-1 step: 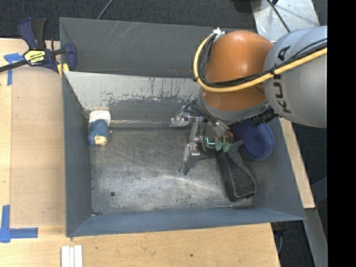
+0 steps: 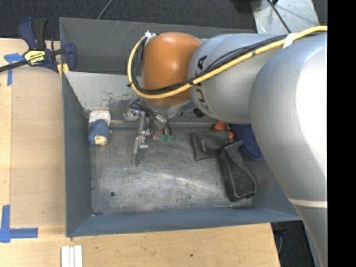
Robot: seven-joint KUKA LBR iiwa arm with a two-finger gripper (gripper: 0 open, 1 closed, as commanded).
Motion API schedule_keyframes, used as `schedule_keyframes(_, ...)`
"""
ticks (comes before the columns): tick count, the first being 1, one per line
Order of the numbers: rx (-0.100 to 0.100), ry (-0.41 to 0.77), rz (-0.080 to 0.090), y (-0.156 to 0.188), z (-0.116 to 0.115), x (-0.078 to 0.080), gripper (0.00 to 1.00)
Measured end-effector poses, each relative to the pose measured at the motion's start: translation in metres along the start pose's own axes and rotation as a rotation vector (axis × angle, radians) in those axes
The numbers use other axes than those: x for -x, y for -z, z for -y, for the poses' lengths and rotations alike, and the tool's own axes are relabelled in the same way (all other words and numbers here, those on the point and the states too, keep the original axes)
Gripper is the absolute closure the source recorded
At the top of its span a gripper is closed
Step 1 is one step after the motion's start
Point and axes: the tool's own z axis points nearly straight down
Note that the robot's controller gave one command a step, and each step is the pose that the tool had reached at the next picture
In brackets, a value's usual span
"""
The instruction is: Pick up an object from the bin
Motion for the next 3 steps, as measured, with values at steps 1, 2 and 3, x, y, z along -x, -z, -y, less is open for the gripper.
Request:
schedule_keyframes(1, -0.001, 0.039, 0.004, -0.032, -0.037, 0.009, 0.0)
schedule_keyframes(2, 0.0, 0.054, 0.006, -0.025, -0.072, 0.013, 0.0)
schedule_keyframes(3, -0.003, 0.05, 0.006, -0.025, -0.069, 0.013, 1.0)
